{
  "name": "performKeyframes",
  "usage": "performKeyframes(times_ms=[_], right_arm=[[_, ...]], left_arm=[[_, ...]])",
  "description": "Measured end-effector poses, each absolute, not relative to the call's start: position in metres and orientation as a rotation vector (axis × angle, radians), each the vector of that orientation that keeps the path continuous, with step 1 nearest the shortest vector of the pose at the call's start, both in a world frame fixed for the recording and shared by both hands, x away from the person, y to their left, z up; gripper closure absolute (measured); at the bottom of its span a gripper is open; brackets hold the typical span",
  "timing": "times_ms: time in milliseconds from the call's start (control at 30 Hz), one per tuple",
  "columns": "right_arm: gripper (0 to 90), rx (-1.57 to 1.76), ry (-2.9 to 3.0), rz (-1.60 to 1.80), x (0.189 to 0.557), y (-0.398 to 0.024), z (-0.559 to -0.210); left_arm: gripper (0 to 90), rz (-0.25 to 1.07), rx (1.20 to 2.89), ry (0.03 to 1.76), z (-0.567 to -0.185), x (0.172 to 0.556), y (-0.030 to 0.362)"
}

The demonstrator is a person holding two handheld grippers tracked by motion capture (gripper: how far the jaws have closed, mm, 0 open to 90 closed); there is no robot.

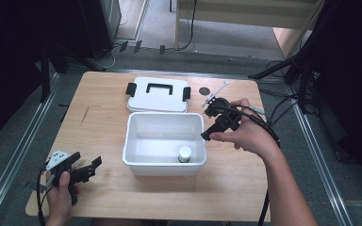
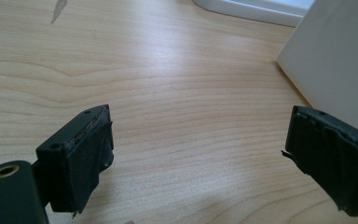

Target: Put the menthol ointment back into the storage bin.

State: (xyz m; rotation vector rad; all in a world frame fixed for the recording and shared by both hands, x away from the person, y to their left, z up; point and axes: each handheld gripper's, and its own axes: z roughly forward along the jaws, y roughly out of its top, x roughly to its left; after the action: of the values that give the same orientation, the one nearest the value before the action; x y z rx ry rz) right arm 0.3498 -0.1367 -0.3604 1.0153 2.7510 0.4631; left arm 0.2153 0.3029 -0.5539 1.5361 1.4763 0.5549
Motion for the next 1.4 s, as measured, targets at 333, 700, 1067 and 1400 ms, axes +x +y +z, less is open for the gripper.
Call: performKeyframes(times_ms=[333, 700, 1067, 1400], right_arm=[[25.0, 1.111, 2.703, 0.484, 0.350, -0.166, -0.379], [20.7, 1.219, 2.605, 0.580, 0.345, -0.201, -0.411], [13.6, 1.324, 2.447, 0.664, 0.330, -0.229, -0.450], [10.6, 1.413, 2.336, 0.774, 0.313, -0.256, -0.486]], left_arm=[[8.4, 0.555, 1.539, 1.476, -0.554, 0.215, 0.303], [8.4, 0.553, 1.543, 1.478, -0.554, 0.215, 0.303], [8.4, 0.554, 1.543, 1.477, -0.554, 0.215, 0.303], [8.4, 0.554, 1.547, 1.478, -0.554, 0.215, 0.303]])
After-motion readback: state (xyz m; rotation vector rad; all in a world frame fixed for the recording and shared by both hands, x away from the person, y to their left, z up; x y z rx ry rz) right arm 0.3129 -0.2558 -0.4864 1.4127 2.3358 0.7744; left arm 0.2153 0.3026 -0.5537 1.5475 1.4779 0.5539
